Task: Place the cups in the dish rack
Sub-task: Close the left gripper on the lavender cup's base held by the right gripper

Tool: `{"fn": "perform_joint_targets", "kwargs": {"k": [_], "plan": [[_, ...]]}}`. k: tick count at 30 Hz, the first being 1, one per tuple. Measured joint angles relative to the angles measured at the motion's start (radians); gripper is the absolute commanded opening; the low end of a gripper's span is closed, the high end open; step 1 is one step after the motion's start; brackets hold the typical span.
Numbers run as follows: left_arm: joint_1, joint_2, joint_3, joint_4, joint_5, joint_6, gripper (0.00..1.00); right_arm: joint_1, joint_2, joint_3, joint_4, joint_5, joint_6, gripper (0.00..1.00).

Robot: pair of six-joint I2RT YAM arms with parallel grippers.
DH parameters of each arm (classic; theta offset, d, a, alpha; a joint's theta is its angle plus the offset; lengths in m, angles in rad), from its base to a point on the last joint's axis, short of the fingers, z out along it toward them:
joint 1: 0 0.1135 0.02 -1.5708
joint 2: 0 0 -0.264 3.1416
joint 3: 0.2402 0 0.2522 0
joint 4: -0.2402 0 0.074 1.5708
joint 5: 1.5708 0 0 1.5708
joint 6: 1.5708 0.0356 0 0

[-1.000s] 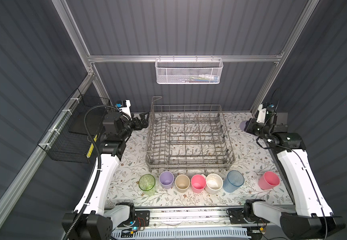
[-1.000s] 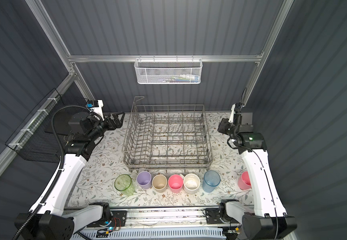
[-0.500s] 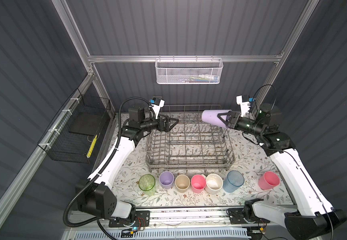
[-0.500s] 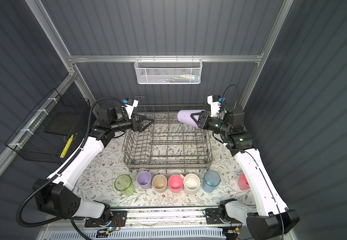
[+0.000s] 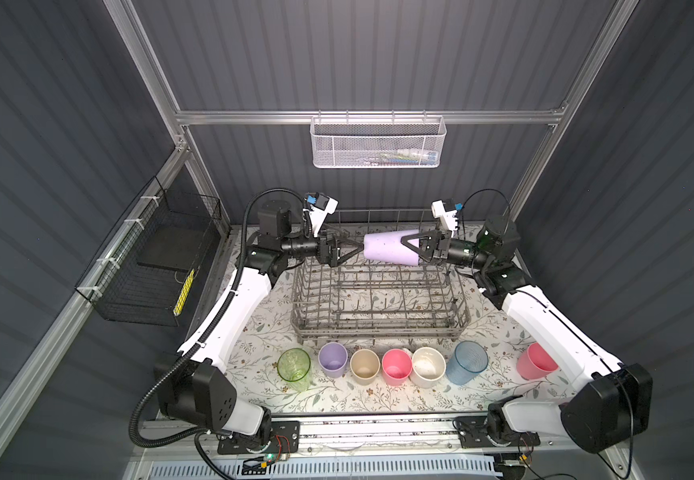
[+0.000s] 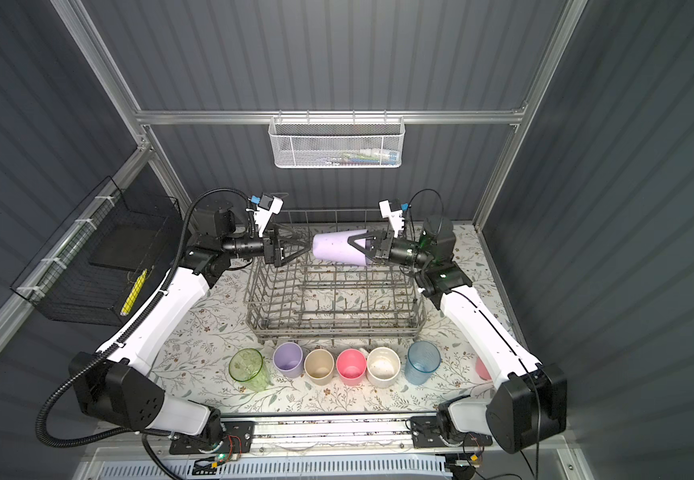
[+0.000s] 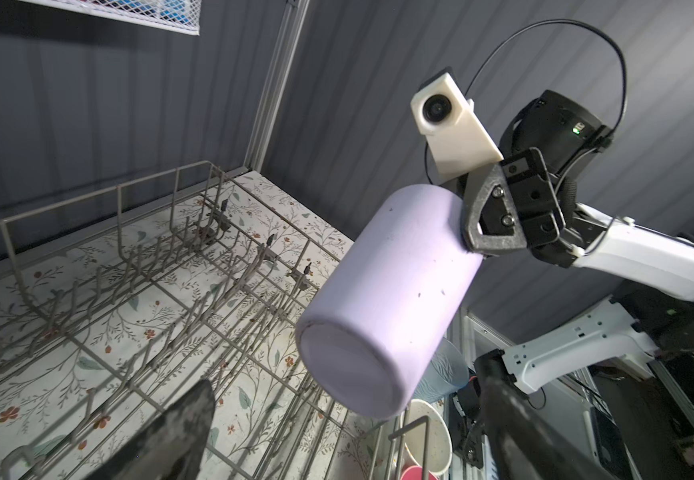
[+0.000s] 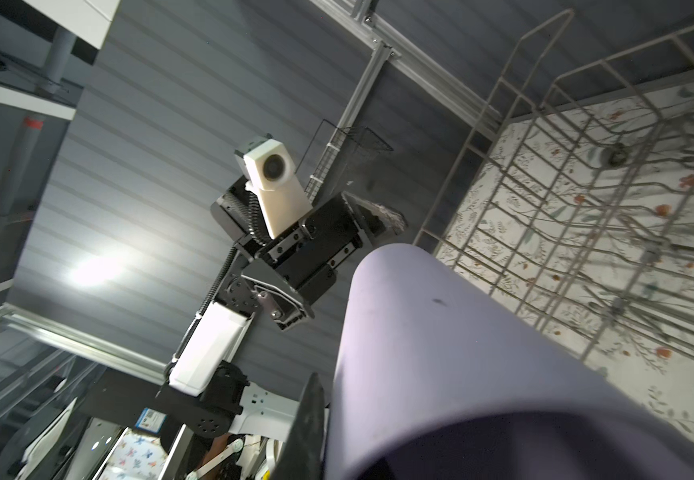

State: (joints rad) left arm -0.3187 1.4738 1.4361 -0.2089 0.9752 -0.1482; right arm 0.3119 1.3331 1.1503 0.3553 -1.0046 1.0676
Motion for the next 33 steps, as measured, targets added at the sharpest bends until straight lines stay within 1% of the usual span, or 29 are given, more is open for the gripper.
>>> {"fn": "perform_joint_targets", "kwargs": {"k": [6,8,14,17,24,28,31,33], "plan": [[-0.024,0.023,0.000,0.007,0.055,0.008,1.00,0.013,0.071,-0.010,0.277,-0.060,0.176,0.00],[-0.034,0.026,0.000,0.014,0.065,0.007,1.00,0.018,0.099,-0.012,0.342,-0.074,0.224,0.00],[-0.049,0.027,-0.001,0.074,0.092,-0.011,0.97,0.047,0.153,-0.012,0.454,-0.103,0.311,0.00],[-0.049,0.027,-0.001,0.097,0.100,-0.021,0.93,0.056,0.164,-0.013,0.500,-0.113,0.342,0.00],[-0.049,0.027,-0.008,0.119,0.109,-0.028,0.79,0.057,0.183,-0.014,0.578,-0.116,0.397,0.00],[-0.049,0.020,-0.038,0.137,0.118,-0.031,0.73,0.058,0.198,-0.014,0.606,-0.117,0.422,0.00],[-0.049,0.020,-0.050,0.143,0.119,-0.039,0.66,0.057,0.214,-0.014,0.625,-0.122,0.433,0.00],[-0.048,0.020,-0.055,0.145,0.124,-0.047,0.65,0.057,0.220,-0.014,0.638,-0.129,0.440,0.00]]}}
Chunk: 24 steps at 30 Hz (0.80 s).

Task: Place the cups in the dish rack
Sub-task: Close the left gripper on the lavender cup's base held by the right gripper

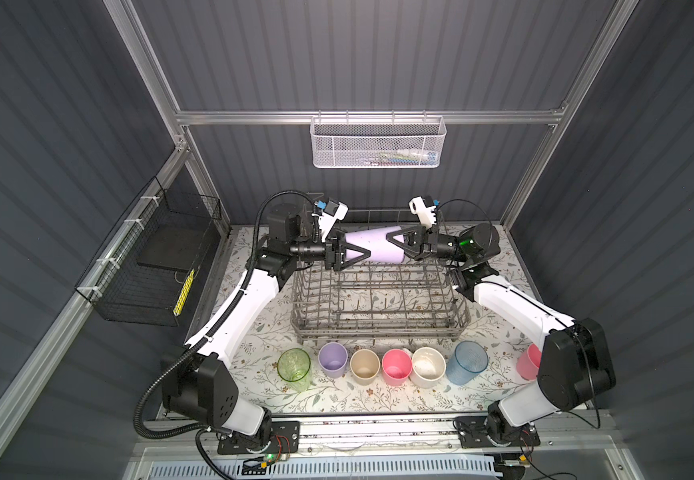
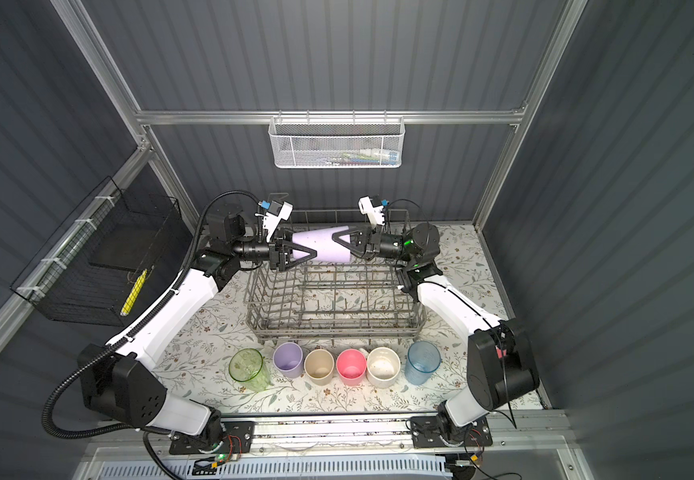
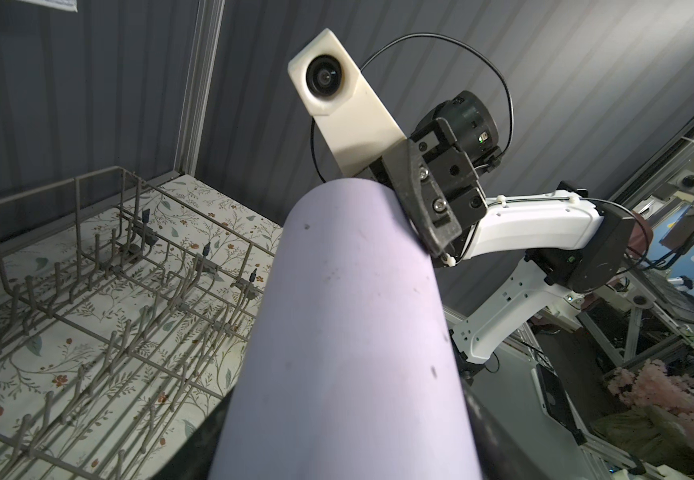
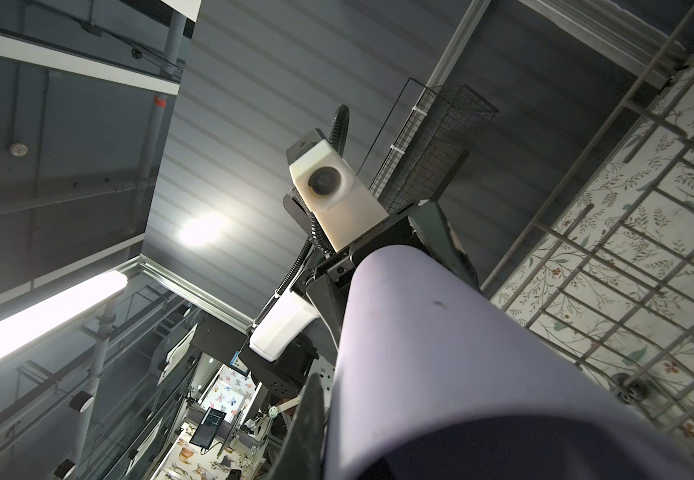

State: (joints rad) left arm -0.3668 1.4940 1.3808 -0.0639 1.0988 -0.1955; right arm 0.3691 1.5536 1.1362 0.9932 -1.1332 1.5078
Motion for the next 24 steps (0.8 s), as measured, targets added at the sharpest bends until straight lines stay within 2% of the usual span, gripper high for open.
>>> {"fn": "perform_joint_targets", "kwargs": {"k": [2,4,12,16,24], "plan": [[0.000,-0.002,-0.002,0.003,-0.001,0.000,0.73,0.000,0.005,0.000,0.010,-0.002,0.007,0.00],[0.001,-0.002,-0.002,0.006,-0.003,0.000,0.77,0.000,0.006,0.000,0.013,-0.002,0.013,0.00],[-0.001,-0.017,-0.021,0.035,-0.002,0.000,0.77,0.010,0.009,0.000,0.027,-0.005,0.027,0.00],[-0.001,-0.018,-0.030,0.046,-0.003,-0.007,0.68,0.011,0.011,0.000,0.032,-0.006,0.029,0.00],[-0.001,-0.026,-0.047,0.055,-0.015,-0.018,0.39,0.010,0.026,-0.003,0.053,-0.011,0.035,0.00]]}}
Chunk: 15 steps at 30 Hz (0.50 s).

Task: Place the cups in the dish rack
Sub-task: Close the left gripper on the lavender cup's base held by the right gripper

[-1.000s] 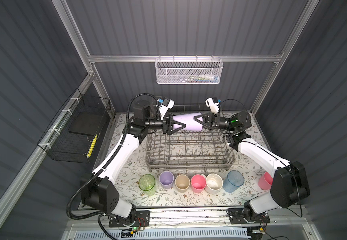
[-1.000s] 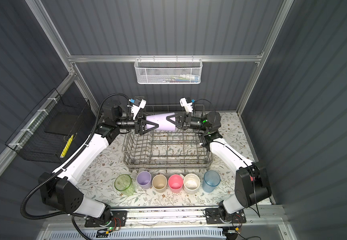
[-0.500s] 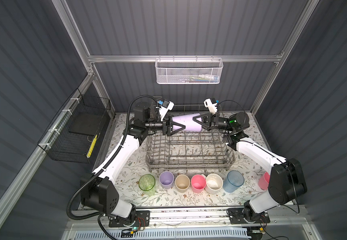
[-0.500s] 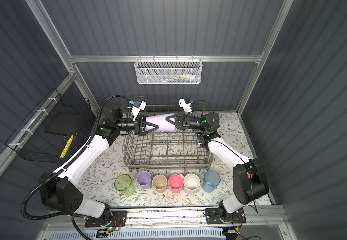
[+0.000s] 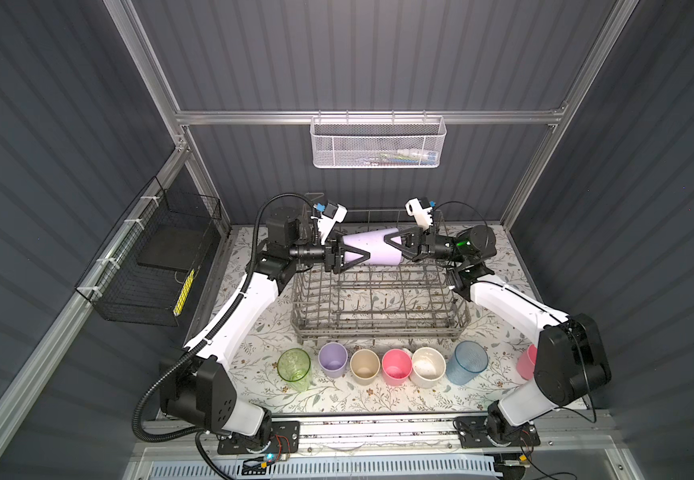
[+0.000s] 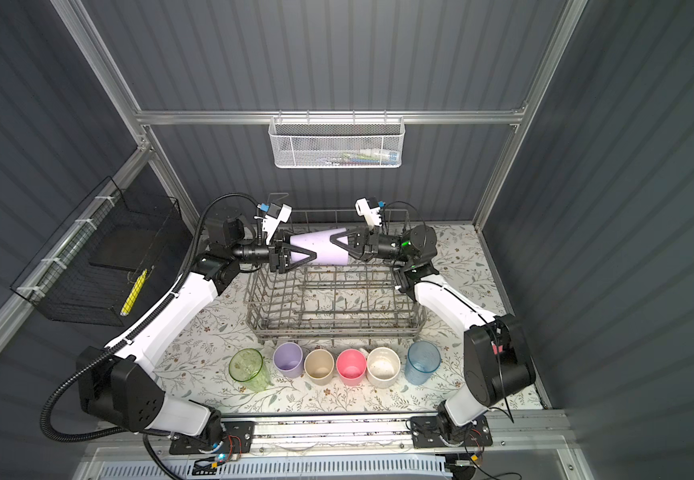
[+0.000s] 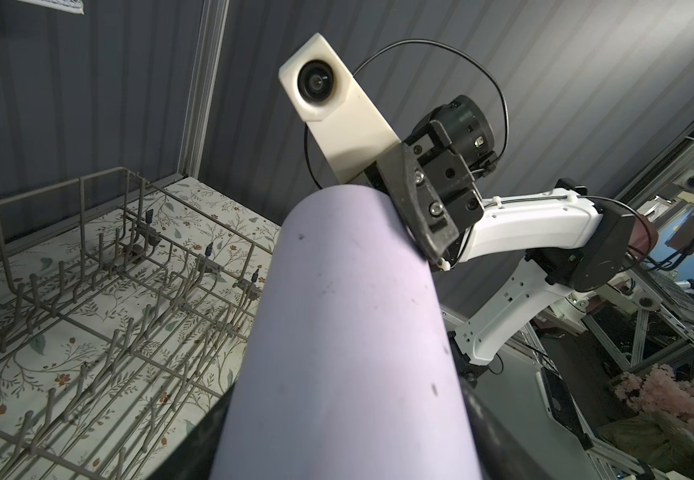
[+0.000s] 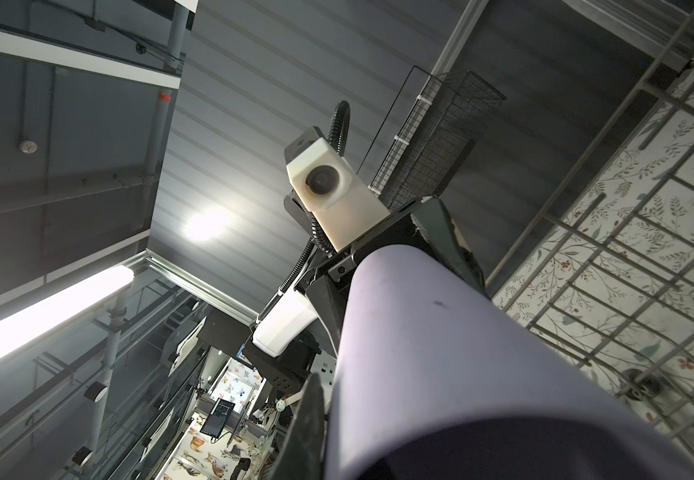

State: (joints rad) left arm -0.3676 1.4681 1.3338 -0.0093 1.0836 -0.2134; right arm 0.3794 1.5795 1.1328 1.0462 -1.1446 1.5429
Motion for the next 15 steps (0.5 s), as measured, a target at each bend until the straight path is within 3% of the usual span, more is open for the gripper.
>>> {"fn": "perform_joint_targets", "kwargs": {"k": [5,15], "plan": [[0.000,-0.011,-0.006,-0.001,-0.013,-0.001,0.29,-0.004,0.000,0.000,0.001,-0.003,0.000,0.11],[0.000,-0.058,-0.013,-0.004,-0.073,-0.001,0.24,-0.045,-0.046,-0.016,-0.153,-0.028,-0.114,0.25]]}}
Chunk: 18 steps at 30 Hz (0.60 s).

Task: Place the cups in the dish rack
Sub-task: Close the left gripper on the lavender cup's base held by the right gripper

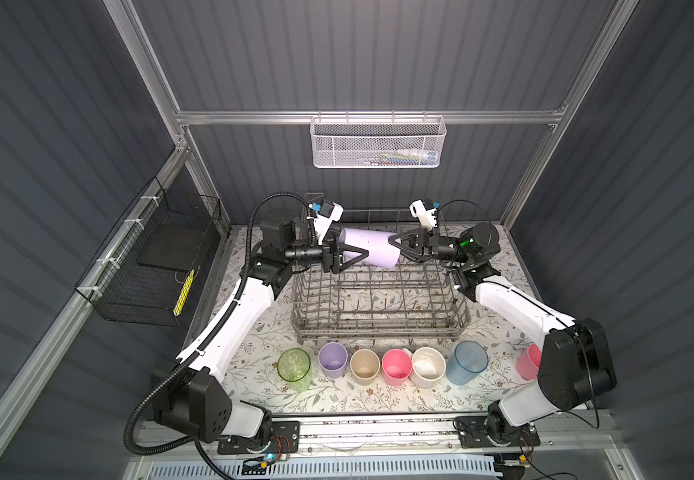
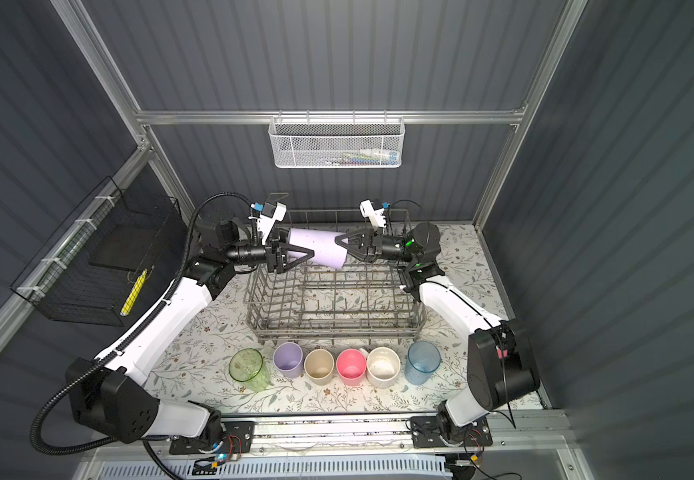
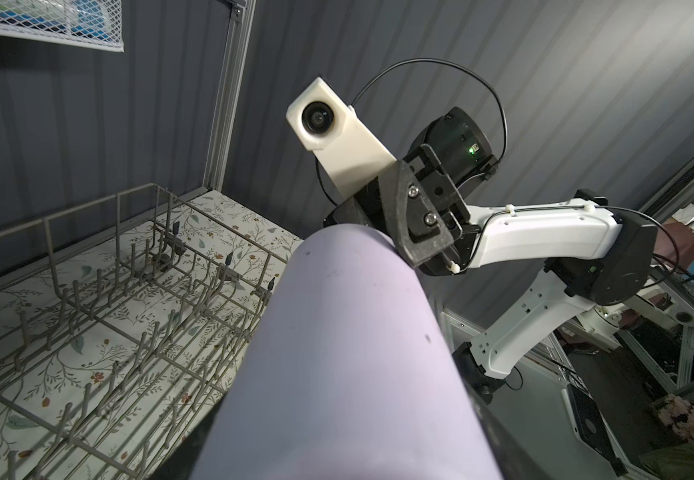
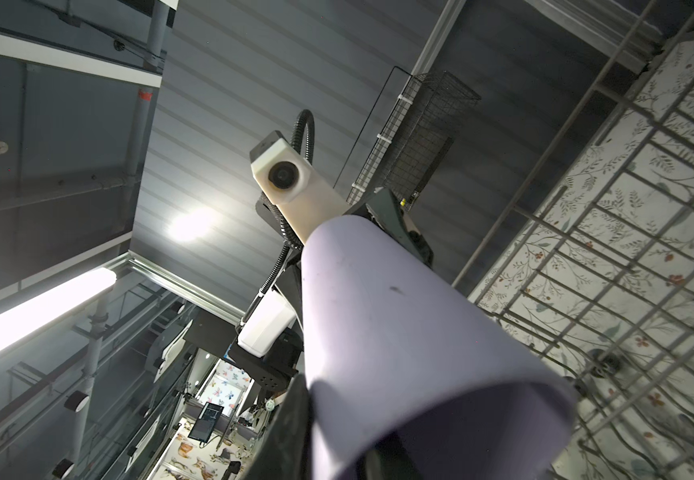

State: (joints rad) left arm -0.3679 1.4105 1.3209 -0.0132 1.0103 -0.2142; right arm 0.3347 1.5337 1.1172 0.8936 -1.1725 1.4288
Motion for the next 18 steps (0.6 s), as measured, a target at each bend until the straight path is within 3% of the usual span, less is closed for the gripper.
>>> {"fn": "perform_joint_targets", "kwargs": {"k": [8,18], "plan": [[0.000,-0.008,0.000,0.010,0.003,-0.006,0.20,-0.067,-0.056,-0.024,-0.124,0.005,-0.090,0.28],[0.000,-0.008,0.000,0.035,0.004,-0.027,0.18,-0.097,-0.058,-0.036,-0.173,0.019,-0.117,0.33]]}}
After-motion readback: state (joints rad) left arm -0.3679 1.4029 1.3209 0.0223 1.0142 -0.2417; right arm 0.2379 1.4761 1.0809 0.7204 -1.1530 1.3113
